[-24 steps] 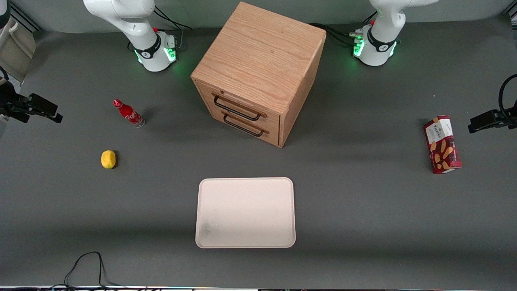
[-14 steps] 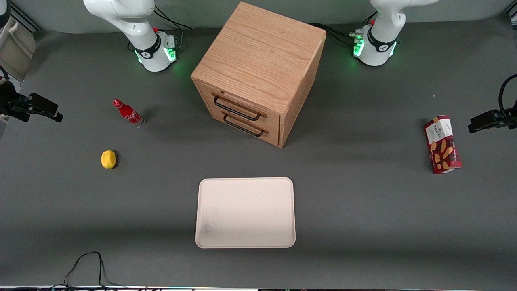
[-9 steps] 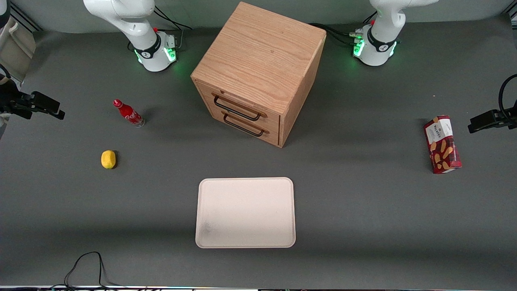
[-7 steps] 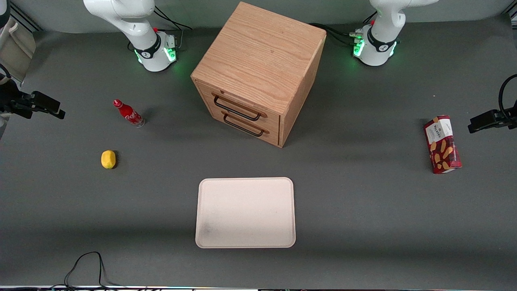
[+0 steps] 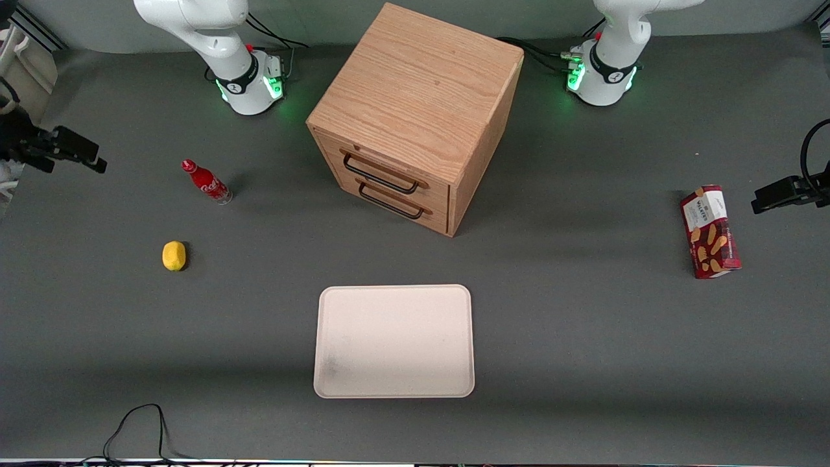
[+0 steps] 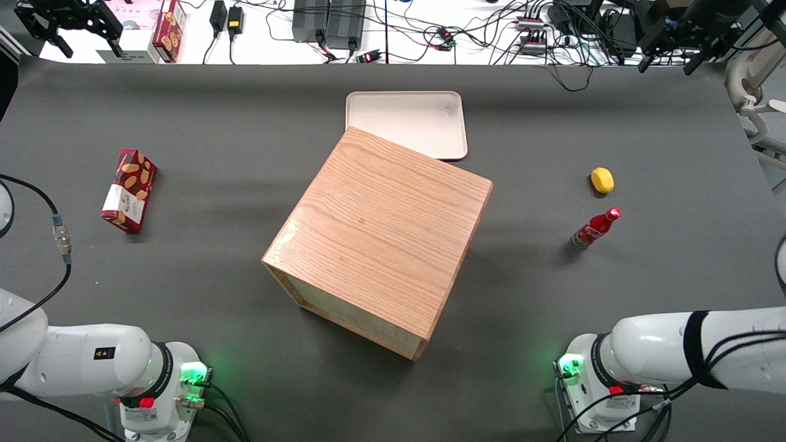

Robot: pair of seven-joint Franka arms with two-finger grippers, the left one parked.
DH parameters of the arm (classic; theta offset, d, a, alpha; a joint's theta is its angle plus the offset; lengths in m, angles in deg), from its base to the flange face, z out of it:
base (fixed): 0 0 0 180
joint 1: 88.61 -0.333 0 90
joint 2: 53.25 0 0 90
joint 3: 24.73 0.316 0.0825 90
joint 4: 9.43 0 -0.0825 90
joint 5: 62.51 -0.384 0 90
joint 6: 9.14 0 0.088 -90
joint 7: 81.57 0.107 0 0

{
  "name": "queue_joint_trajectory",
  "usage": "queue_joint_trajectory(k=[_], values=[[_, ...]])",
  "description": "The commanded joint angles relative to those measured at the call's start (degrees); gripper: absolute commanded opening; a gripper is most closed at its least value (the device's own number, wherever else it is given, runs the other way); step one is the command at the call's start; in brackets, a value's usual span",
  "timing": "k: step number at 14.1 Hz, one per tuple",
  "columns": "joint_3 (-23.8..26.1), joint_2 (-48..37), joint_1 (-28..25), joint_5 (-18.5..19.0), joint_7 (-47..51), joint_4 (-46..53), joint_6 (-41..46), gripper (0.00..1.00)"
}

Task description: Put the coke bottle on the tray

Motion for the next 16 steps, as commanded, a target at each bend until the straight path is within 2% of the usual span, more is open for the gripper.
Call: queue_joint_trajectory(k=[1, 6, 10, 16], values=[[-2.1, -10.9, -2.8, -0.5, -0.7, -12.0, -3.3, 1.00], [-3.1, -24.7, -4.0, -0.1, -0.7, -26.0, -5.2, 1.00], [-3.2, -31.0, -4.7, 3.3, -1.3, -31.0, -4.8, 1.00], [-6.6, -31.4, -4.7, 4.6, -4.6, -31.8, -5.7, 1.00]])
